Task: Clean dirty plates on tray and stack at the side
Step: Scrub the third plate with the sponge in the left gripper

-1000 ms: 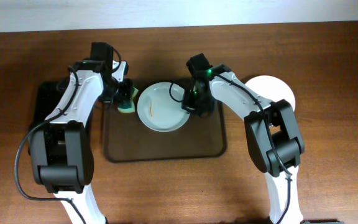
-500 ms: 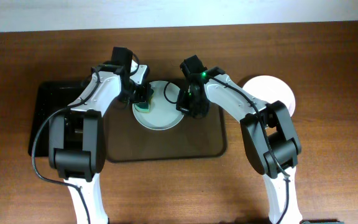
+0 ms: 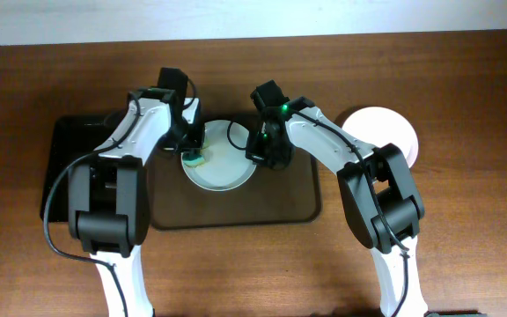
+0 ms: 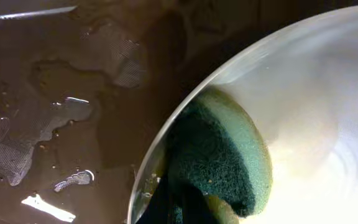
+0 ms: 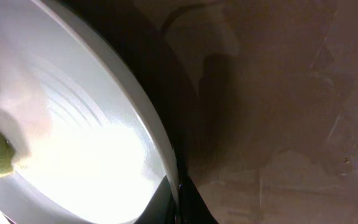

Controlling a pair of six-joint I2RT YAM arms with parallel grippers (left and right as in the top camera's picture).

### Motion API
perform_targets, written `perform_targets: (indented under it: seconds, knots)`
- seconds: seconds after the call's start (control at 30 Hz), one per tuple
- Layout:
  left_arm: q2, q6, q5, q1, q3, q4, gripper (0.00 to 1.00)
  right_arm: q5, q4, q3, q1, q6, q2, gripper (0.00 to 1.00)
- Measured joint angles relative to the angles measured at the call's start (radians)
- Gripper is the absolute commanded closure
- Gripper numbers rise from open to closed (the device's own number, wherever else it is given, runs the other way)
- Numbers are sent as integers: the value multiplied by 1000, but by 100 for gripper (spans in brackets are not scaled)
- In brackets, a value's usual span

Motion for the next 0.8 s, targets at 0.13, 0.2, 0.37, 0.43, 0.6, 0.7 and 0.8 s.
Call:
perform_targets:
  seconds: [0.13, 0.2, 0.37, 0.43, 0.6, 0.7, 0.8]
  knots:
    - [1, 170, 156, 14, -2, -21, 100, 0, 3, -1, 0, 0, 0, 96]
    - [8, 227, 248, -11, -5, -27, 99, 3, 1, -1, 0, 0, 0, 96]
    - [15, 216, 365, -56, -18, 14, 99, 3, 2, -1, -2, -7, 0, 96]
    - [19, 190, 367, -14, -22, 92, 99, 3, 4, -1, -2, -7, 0, 96]
    - [-2, 50, -82, -27, 2, -7, 100, -5, 17, -1, 0, -7, 1, 96]
    - [-4, 64, -67, -31, 3, -34, 100, -8, 9, -1, 1, -8, 3, 96]
    - [6, 211, 270, 0, -9, -106, 99, -7, 6, -1, -2, -11, 3, 96]
